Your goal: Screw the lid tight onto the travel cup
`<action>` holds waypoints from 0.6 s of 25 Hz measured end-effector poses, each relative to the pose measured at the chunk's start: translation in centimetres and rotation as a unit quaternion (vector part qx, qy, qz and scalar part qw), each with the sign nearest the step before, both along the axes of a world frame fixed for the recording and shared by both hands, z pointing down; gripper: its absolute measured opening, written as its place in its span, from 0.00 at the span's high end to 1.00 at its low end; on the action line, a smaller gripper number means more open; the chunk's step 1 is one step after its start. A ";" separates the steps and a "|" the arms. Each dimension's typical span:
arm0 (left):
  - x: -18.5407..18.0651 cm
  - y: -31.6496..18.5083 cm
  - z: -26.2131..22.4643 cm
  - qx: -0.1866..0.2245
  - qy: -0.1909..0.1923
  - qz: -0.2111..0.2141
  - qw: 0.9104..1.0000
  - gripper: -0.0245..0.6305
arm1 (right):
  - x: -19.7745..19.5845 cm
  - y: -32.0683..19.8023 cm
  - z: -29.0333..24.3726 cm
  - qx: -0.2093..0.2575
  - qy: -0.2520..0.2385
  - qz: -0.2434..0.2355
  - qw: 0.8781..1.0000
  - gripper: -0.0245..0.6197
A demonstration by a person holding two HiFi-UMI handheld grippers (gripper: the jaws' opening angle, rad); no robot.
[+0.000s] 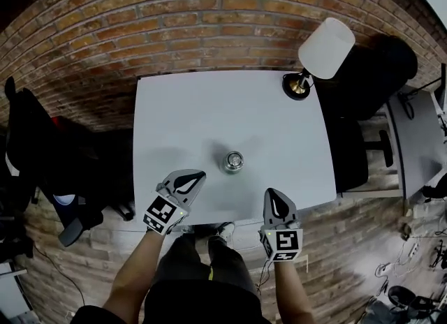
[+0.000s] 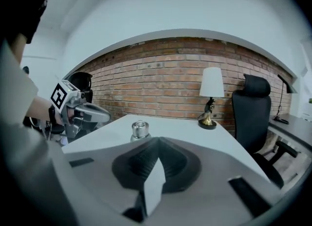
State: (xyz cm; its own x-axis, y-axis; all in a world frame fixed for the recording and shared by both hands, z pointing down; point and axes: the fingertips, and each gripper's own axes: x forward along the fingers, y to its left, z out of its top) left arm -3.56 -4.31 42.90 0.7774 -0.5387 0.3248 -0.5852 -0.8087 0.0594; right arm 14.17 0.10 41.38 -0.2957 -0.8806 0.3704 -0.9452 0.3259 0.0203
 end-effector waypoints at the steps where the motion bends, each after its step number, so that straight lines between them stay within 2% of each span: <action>1: -0.2 -0.2 -1.0 -0.004 0.012 -0.011 1.000 0.93 | 0.6 0.1 -0.9 0.007 -0.002 0.009 1.000 0.94; 3: -0.4 -0.7 -3.3 0.006 0.032 -0.024 0.999 0.93 | 1.5 -0.1 -2.7 0.025 -0.003 0.022 0.999 0.94; 7: -1.1 -0.2 -7.9 0.065 0.023 -0.039 0.997 0.93 | 2.6 0.0 -6.7 0.058 -0.012 0.036 0.998 0.94; 12: -3.5 0.5 -13.7 0.121 0.043 -0.079 0.989 0.93 | 3.5 0.0 -11.6 0.092 -0.023 0.045 0.994 0.94; 15: -4.3 0.5 -17.6 0.155 0.060 -0.088 0.982 0.93 | 4.2 -0.3 -14.4 0.115 -0.029 0.048 0.992 0.94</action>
